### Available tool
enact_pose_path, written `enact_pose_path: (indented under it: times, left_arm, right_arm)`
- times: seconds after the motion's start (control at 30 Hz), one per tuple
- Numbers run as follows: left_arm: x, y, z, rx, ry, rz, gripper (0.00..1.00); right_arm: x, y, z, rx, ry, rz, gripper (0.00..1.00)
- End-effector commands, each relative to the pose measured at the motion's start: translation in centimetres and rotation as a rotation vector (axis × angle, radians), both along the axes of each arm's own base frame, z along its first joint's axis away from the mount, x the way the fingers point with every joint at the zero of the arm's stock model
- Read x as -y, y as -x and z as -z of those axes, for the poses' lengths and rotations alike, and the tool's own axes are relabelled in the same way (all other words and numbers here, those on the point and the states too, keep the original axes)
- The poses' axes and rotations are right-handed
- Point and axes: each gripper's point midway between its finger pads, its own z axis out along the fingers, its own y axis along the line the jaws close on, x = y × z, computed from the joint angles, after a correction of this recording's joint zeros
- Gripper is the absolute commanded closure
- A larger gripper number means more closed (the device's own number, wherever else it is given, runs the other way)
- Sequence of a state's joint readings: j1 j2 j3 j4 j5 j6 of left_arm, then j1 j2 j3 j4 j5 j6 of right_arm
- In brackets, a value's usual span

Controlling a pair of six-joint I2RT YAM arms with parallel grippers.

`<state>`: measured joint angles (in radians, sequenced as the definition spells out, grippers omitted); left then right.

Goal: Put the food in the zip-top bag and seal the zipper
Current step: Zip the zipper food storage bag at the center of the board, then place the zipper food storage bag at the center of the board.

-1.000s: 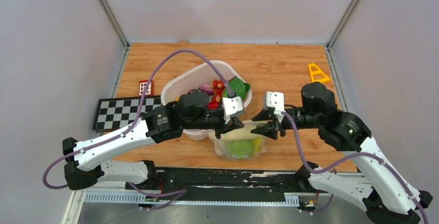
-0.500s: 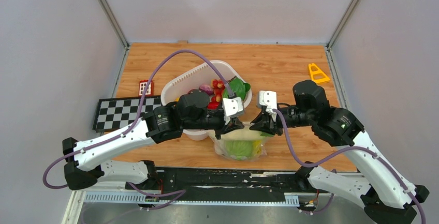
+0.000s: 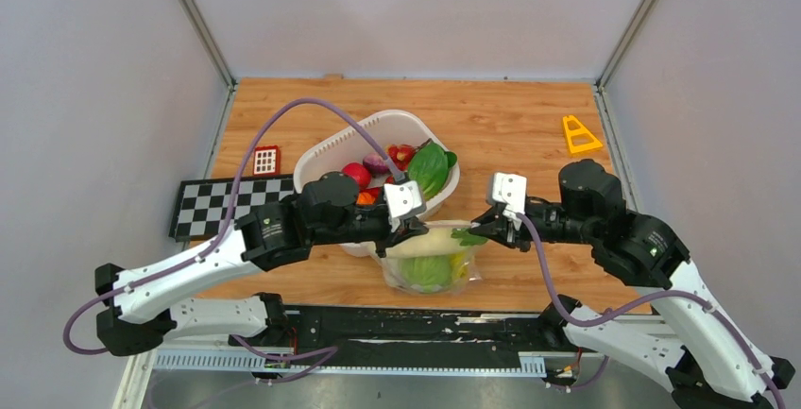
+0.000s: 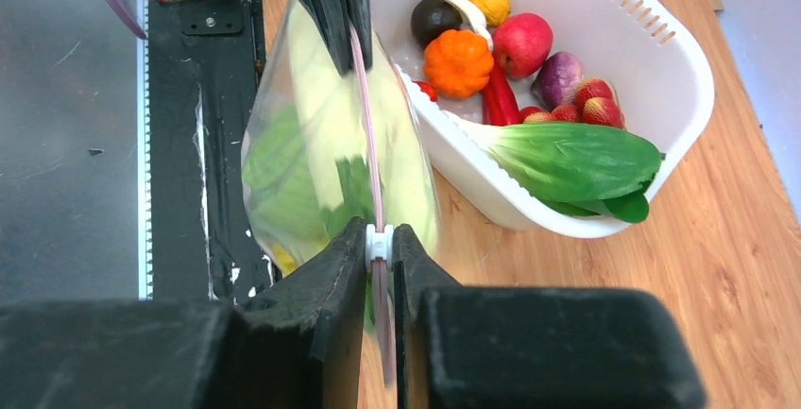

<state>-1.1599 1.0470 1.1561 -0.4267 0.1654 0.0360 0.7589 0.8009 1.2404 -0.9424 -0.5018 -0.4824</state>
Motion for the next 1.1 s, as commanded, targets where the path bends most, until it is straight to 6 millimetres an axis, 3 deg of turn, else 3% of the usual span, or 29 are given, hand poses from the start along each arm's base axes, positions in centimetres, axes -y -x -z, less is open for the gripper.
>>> enact_pose_path:
  times: [0.0, 0.27, 0.37, 0.4, 0.63, 0.77, 0.83, 0.9, 1.07]
  left_arm:
    - [-3.5, -1.1, 0.0, 0.053, -0.033, -0.108, 1.00]
    - [-3.4, -1.0, -0.4, 0.046, -0.005, -0.104, 1.00]
    - [-2.1, -0.5, -1.3, 0.042, 0.028, -0.055, 1.00]
    - [-1.6, -0.4, -1.6, 0.040, 0.032, -0.036, 1.00]
    - [1.7, 0.6, -2.9, 0.025, 0.032, 0.104, 1.00]
    - [2.5, 0.5, -3.2, 0.019, 0.041, 0.115, 1.00]
    - [2.5, 0.4, -3.6, 0.022, 0.064, 0.105, 1.00]
    - [2.5, 0.3, -3.9, 0.025, 0.077, 0.097, 1.00]
    - [2.3, 0.4, -4.3, 0.031, 0.095, 0.097, 1.00]
  right_arm:
    - [1.5, -0.2, -0.1, 0.037, 0.014, 0.062, 0.93]
    - [1.9, -0.2, -0.6, 0.046, 0.006, 0.085, 0.89]
    - [1.1, 0.2, -1.3, 0.032, -0.041, 0.054, 0.46]
    - [0.7, 0.4, -1.6, 0.024, -0.057, 0.037, 0.37]
    - [-2.1, -0.7, -1.7, -0.009, -0.026, -0.057, 0.22]
    - [-3.0, -0.9, -0.8, -0.028, 0.000, -0.111, 0.22]
    - [-3.3, -0.4, -0.5, -0.048, 0.000, -0.146, 0.27]
    - [-3.5, 0.2, -0.3, -0.069, -0.008, -0.175, 0.35]
    - [-3.6, 0.3, 0.5, -0.094, -0.011, -0.171, 0.65]
